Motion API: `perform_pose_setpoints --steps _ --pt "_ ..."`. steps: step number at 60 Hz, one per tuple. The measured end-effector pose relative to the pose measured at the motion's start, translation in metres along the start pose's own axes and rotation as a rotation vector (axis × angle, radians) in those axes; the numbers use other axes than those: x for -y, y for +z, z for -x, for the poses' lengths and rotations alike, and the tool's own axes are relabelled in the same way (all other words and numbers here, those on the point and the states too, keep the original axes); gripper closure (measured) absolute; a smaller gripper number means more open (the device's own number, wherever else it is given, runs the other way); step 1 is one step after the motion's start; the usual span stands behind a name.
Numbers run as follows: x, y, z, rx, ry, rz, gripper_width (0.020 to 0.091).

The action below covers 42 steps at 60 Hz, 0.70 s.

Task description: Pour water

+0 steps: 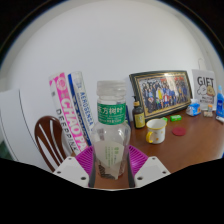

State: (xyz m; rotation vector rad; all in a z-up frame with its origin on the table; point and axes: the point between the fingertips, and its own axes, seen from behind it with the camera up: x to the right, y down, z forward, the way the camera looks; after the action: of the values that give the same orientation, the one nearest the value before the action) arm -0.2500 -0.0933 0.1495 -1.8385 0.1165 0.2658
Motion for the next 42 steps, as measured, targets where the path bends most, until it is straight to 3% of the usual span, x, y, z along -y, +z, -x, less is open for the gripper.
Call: perform_pose_setpoints --steps 8,22,42 --pt "0.045 0.037 0.016 0.104 0.256 -0.020 0.0650" --pt "0.098 0.106 0.018 0.303 0.865 0.008 0.0652" --pt "0.101 0.170 -0.030 0.400 1.546 0.043 0.0651"
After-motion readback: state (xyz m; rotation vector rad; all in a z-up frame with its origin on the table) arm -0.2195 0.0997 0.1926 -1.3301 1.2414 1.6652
